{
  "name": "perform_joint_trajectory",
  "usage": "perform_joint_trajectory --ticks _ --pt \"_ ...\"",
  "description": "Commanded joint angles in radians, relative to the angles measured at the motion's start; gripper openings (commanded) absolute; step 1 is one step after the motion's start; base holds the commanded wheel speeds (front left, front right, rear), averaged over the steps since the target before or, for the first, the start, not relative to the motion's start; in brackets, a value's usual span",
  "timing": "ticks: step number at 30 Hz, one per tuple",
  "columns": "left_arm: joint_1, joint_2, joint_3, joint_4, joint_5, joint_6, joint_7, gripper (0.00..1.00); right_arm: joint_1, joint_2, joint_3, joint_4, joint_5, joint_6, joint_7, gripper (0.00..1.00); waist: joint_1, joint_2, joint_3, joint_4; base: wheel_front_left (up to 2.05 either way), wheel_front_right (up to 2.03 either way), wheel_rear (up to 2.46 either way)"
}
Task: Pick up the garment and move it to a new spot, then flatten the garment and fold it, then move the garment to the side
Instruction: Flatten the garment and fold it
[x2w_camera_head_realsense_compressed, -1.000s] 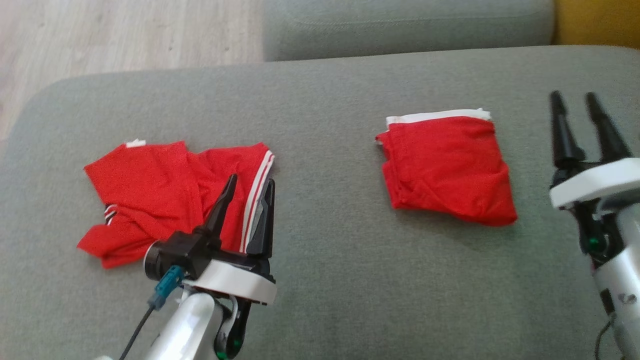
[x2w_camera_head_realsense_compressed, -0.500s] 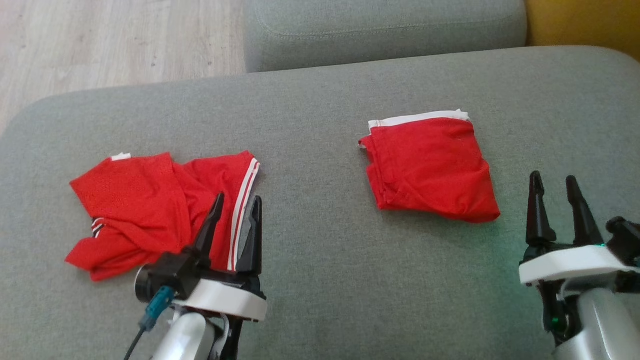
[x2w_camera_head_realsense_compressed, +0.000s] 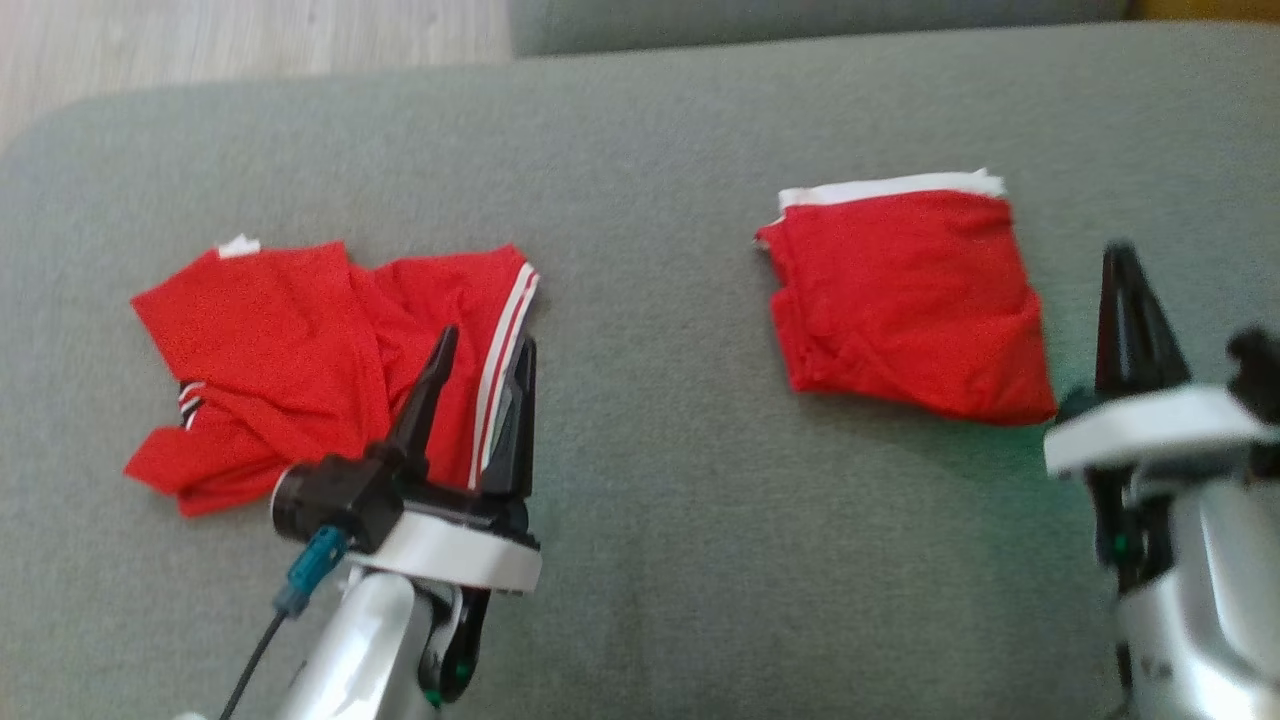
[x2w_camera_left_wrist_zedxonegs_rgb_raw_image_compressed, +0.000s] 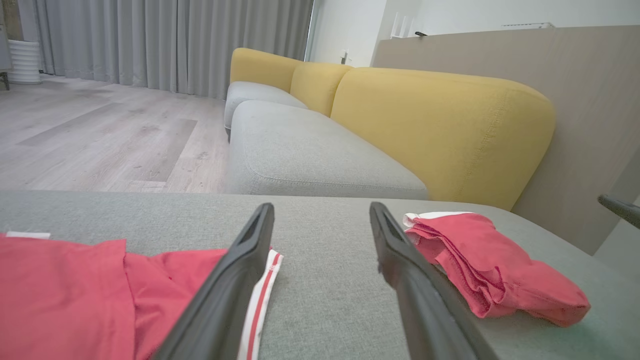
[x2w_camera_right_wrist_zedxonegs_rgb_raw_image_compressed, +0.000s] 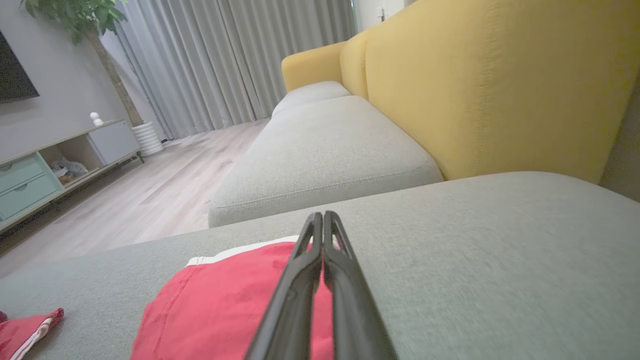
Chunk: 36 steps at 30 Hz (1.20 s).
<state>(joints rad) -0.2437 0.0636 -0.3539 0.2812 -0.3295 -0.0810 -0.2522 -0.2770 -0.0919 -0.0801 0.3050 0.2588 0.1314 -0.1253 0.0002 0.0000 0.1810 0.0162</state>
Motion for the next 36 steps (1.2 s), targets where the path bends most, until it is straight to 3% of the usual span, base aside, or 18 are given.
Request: perform_joint_trajectory --ticks 1,13,20,27,36 --pt "-0.041 0.000 0.036 -0.035 0.012 -0.004 -0.009 1.00 -0.057 0.003 0.015 -0.019 -0.013 -0.001 0.008 0.00 -0.0002 0.0000 0.038 0.029 0.00 0.00 0.00" --pt "-0.098 -0.010 0.021 -0.030 0.012 -0.025 -0.009 1.00 -0.300 -0.008 -0.031 0.307 -0.115 -0.001 0.106 0.00 -0.0002 0.0000 0.123 0.128 0.00 0.00 0.00" --pt "-0.100 -0.012 0.023 -0.027 0.010 -0.027 -0.009 1.00 -0.358 -0.003 -0.038 0.449 -0.138 -0.001 0.091 0.00 -0.0002 0.0000 0.125 0.145 0.00 0.00 0.00" --pt "-0.086 -0.013 0.036 -0.030 0.014 -0.023 -0.009 1.00 -0.371 0.023 0.120 0.455 -0.088 -0.001 -0.008 0.00 -0.0002 0.0000 0.096 0.143 0.00 0.00 0.00" --pt "-0.082 -0.013 0.017 -0.037 0.000 -0.013 -0.010 1.00 -0.321 0.019 0.304 0.528 -0.045 -0.001 0.047 0.00 -0.0002 0.0000 0.077 0.143 0.00 0.00 0.00"
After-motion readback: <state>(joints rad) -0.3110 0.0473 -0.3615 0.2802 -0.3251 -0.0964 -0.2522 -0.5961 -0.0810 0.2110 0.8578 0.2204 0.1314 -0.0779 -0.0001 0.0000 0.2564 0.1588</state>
